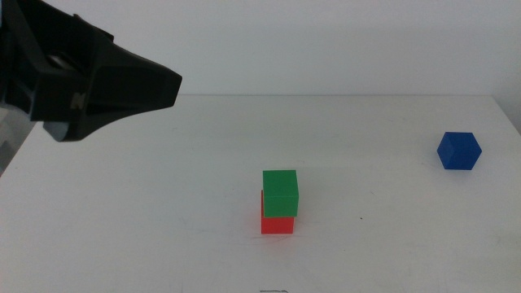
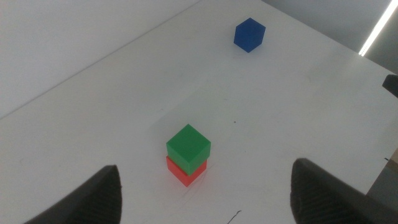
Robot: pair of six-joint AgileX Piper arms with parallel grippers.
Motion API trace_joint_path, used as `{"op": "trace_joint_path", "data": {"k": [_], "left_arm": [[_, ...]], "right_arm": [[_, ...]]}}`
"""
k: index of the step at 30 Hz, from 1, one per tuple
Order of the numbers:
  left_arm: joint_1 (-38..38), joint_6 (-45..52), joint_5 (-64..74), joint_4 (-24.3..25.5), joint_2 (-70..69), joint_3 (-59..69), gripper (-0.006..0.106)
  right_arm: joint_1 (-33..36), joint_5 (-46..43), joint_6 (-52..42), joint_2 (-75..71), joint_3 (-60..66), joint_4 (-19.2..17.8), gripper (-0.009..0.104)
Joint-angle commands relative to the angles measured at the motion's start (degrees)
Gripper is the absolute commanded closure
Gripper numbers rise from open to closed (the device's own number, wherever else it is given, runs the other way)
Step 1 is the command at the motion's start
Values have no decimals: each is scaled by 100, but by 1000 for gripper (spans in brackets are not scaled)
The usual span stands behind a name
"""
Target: Stack red cubes first, then green, then blue cubes in a specific spot.
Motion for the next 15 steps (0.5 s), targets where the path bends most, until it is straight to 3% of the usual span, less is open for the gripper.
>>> {"op": "trace_joint_path", "data": {"k": [1,6,15], "left_arm": [[9,7,-373,-180,-67,-138,8],[9,7,-373,-180,-67,-138,8],[9,7,-373,-180,-67,-138,8]], "right_arm": [[-37,-369,-69,-116,-134,42,15],[-37,-104,-69,316,-670,339,15],[-27,736,-69,2139,-2375,295,15]]}}
